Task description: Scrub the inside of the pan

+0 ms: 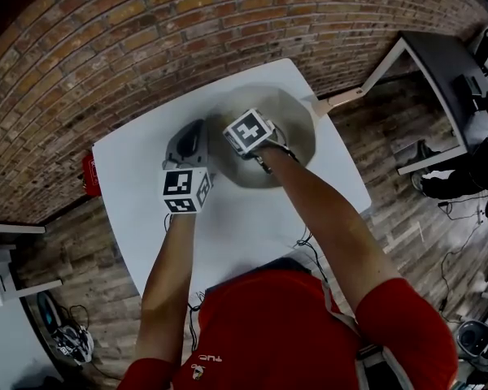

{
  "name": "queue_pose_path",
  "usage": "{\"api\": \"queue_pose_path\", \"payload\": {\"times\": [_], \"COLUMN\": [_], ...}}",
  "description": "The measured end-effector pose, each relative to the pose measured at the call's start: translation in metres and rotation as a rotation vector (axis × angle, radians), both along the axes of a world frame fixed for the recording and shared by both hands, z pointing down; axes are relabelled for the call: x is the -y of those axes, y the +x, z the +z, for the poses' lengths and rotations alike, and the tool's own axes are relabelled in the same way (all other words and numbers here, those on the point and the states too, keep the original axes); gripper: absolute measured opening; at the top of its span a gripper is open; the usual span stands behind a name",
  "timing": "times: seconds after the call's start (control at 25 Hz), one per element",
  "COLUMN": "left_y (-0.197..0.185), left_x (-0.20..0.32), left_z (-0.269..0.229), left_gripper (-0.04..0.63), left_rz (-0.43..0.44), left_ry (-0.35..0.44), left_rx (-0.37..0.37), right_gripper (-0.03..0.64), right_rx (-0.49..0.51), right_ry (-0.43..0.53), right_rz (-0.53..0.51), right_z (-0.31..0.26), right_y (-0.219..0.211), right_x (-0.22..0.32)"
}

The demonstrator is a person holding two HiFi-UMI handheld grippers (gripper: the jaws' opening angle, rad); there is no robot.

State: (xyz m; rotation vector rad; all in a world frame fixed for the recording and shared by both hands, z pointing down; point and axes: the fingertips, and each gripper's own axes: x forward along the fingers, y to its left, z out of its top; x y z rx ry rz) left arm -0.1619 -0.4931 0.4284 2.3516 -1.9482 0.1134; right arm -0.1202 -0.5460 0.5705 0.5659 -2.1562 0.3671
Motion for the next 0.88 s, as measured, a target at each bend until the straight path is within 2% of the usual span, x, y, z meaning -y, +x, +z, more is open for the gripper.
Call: {"api": "queue_pose_path", "payload": {"times": [0.16, 0.32, 0.56, 0.68, 0.88], "left_y": [0.000, -0.004, -0.002, -0.003, -0.004], "left_x": [-0.001, -0.006, -0.010, -0.012, -0.015], "left_z": [-0.003, -0.005, -0.007, -0.011, -0.015], "left_gripper": [0.015, 0.014, 0.014, 0.014, 0.014], "left_rz": [-0.009, -0.021, -0.017, -0.015, -0.010], "left_ry": [0.002, 0.005, 0.010, 0.019, 0.029], "left_rx": [-0.002, -0.001, -0.002, -0.007, -0.019], "right_gripper": [0.087, 0.087, 0.087, 0.087, 0.087], "right_rx": [-0.058, -0.099, -0.107, -0.057, 0.036], "right_ry": [0.041, 0.038, 0.048, 0.041, -0.009], "right_rz": [0.046, 0.106, 0.173, 0.131, -0.009], "right_z": [0.004, 0.006, -0.001, -0.017, -0.045], "right_y": [0.029, 0.063, 0.097, 0.087, 0.039], "right_x": [0.022, 0.039, 0.053, 0.036, -0.025]}}
